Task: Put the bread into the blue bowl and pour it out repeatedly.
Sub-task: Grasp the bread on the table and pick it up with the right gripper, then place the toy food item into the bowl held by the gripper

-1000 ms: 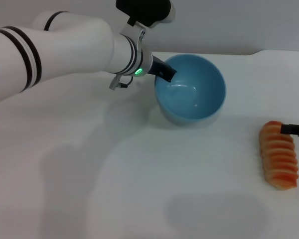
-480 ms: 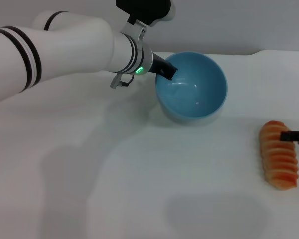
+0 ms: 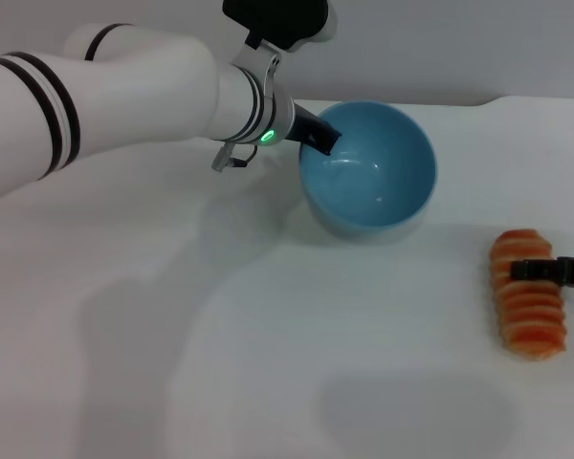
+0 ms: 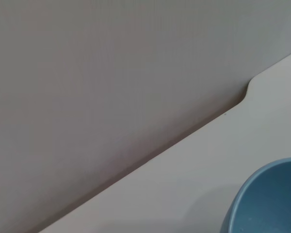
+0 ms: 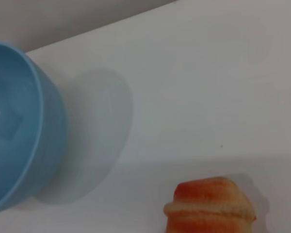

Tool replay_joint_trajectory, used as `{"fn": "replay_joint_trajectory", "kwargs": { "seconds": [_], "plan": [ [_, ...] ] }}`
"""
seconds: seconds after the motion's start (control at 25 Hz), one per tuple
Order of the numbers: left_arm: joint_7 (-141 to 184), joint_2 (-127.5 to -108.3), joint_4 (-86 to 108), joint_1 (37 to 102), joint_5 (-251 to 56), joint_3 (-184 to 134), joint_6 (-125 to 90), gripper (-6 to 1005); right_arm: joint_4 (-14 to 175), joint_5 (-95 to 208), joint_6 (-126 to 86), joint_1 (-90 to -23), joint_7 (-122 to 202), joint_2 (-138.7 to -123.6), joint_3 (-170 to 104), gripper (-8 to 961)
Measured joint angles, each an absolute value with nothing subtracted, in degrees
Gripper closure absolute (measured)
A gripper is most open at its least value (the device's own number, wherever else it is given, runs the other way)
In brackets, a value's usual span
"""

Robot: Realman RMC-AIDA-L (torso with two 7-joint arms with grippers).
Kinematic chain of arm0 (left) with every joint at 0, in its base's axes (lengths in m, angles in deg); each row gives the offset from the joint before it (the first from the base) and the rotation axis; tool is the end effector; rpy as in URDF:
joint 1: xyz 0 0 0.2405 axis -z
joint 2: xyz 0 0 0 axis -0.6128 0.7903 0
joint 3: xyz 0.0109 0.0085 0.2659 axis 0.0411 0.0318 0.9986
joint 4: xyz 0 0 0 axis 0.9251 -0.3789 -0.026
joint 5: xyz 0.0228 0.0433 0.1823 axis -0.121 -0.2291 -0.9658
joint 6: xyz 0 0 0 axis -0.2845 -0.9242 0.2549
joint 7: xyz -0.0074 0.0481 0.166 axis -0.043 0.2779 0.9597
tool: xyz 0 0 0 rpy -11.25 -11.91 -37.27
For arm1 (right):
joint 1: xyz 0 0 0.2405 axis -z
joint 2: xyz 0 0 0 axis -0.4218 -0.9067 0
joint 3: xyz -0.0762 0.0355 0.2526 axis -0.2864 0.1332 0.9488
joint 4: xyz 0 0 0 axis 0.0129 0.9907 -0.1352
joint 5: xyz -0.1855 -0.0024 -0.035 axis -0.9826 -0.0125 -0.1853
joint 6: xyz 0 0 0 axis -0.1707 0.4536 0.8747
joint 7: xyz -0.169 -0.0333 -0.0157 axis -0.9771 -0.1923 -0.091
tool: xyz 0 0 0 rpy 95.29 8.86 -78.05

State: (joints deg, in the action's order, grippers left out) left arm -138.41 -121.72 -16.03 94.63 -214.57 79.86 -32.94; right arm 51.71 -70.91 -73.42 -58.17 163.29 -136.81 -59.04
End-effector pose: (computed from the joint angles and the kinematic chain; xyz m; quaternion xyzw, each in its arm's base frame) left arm -0.1742 0.4535 -0.1259 -0.8898 -0.2986 0.0328 0.3434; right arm 0.3486 0.3512 -0.0394 -0.7541 0.6073 0.0690 0.2404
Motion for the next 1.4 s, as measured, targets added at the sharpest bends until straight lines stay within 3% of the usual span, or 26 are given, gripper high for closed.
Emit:
{"fn": "replay_joint_trajectory", "kwargs": {
  "seconds": [0.4, 0.6, 1.08, 1.4],
  "plan": [
    [-138.31, -121.72, -16.12, 94.13, -214.59, 79.91, -32.79, 1002, 52.4, -70.44, -73.91, -58.67, 163.02, -136.92, -59.1, 312],
    [-138.32, -121.71, -16.22, 93.73, -214.59, 79.89, -32.55, 1001, 52.14, -68.57, -74.26, -58.68, 161.4, -137.01, -59.12, 493],
    [-138.39, -121.8, -16.54, 93.15, -214.54, 79.73, -33.61, 1000, 43.74, -50.57, -83.65, -56.8, 149.48, -136.8, -59.09, 562],
    [-139.0, -121.98, -19.76, 93.16, -212.93, 81.23, -38.25, 1001, 42.36, -40.29, -89.94, -60.0, 143.21, -136.96, -60.77, 631]
  ]
}}
